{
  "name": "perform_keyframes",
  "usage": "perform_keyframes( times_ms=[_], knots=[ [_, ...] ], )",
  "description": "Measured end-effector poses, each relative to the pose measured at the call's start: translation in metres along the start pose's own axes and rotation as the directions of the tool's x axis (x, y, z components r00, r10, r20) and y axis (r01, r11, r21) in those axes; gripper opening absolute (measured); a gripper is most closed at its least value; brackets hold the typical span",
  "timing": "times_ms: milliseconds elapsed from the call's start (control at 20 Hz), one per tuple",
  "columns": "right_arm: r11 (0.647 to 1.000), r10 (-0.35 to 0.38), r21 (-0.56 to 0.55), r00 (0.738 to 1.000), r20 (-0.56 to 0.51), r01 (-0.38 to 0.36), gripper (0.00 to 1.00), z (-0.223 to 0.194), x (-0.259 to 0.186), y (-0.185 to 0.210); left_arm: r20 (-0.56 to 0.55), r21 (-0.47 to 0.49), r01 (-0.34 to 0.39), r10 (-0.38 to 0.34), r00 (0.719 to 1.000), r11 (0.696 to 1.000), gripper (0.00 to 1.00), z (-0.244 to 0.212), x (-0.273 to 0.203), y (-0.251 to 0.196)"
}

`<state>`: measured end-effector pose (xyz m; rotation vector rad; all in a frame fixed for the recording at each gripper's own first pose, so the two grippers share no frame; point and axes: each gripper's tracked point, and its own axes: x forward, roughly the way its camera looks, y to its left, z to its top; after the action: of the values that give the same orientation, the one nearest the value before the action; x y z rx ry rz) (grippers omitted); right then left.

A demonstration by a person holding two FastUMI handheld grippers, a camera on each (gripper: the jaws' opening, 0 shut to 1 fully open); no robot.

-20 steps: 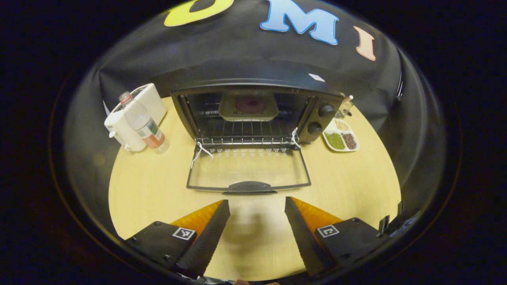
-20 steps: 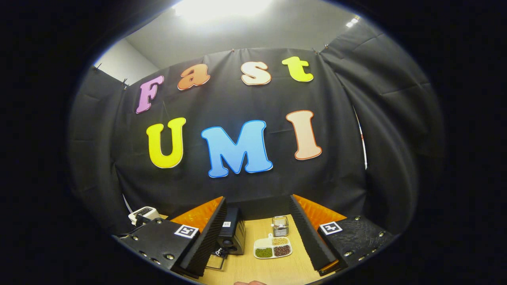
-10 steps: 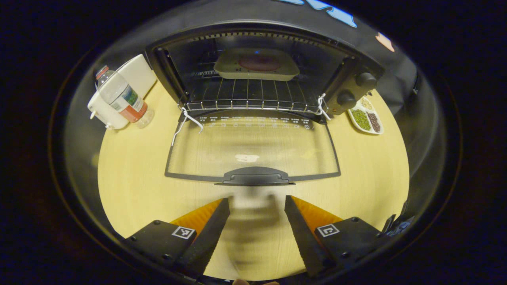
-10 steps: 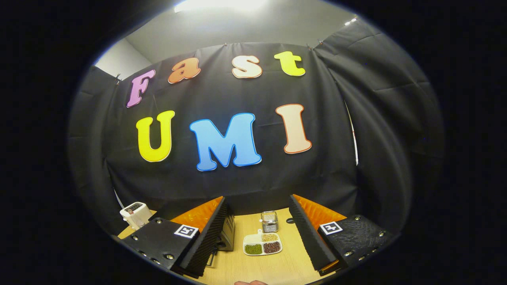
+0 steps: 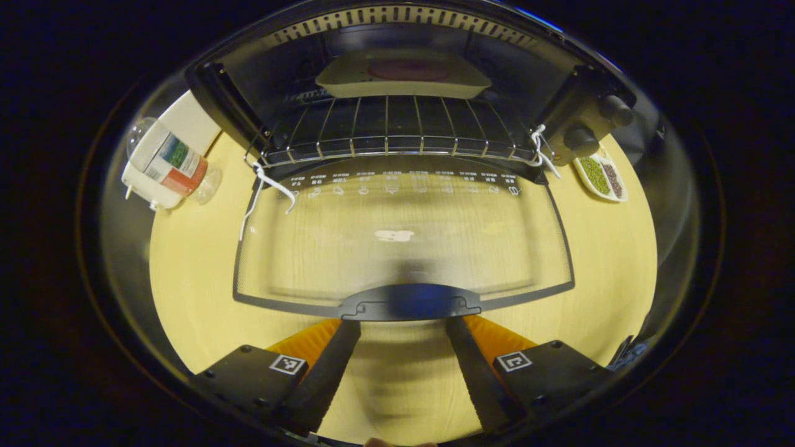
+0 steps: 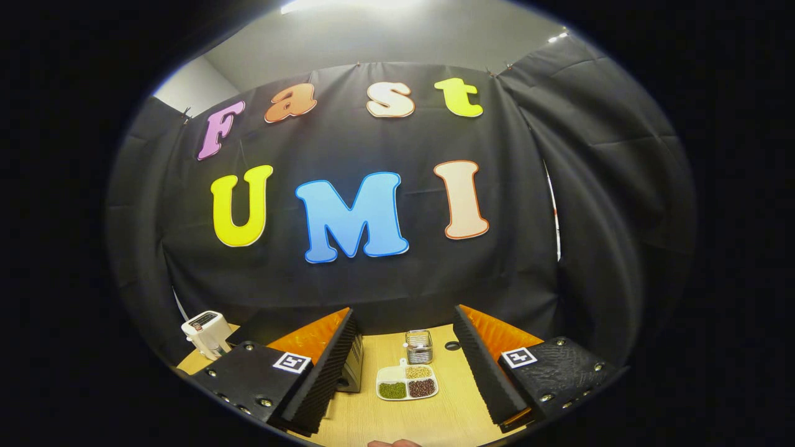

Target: Open the electric oven with the left hand, put the food in, and close the electric oven.

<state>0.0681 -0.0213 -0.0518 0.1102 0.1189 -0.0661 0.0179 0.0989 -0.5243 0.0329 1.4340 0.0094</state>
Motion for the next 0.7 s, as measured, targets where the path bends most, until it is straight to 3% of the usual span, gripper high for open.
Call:
perform_keyframes(
  times_ms=[100, 300, 350, 450, 550, 700],
  knots=[
    [1.0, 0.0, 0.006, 1.0, -0.005, 0.0, 0.96, -0.001, 0.001, 0.001, -0.002, -0.01, 0.005, -0.005, 1.0, 1.0, 0.99, 0.0, 0.0, 0.0],
    [1.0, 0.008, 0.018, 1.0, -0.018, -0.008, 0.96, -0.005, 0.0, 0.005, 0.024, -0.003, 0.003, -0.002, 1.0, 1.0, 0.92, 0.001, -0.006, 0.0],
    [1.0, 0.011, 0.019, 1.0, -0.017, -0.011, 0.96, -0.004, 0.0, 0.005, 0.038, -0.002, 0.004, -0.004, 0.999, 1.0, 0.99, 0.002, -0.01, -0.001],
    [1.0, 0.022, 0.023, 1.0, -0.018, -0.022, 0.96, -0.004, 0.0, 0.009, 0.066, 0.002, 0.005, -0.005, 0.998, 1.0, 0.95, 0.003, -0.019, 0.0],
    [0.999, 0.035, 0.025, 0.999, -0.016, -0.035, 0.96, -0.003, -0.003, 0.014, 0.09, 0.002, 0.006, -0.006, 0.996, 1.0, 0.99, 0.004, -0.03, 0.0],
    [0.998, 0.051, 0.023, 0.999, -0.01, -0.051, 0.96, -0.002, -0.005, 0.02, 0.131, -0.002, 0.011, -0.011, 0.991, 1.0, 0.92, 0.007, -0.045, -0.001]
  ],
)
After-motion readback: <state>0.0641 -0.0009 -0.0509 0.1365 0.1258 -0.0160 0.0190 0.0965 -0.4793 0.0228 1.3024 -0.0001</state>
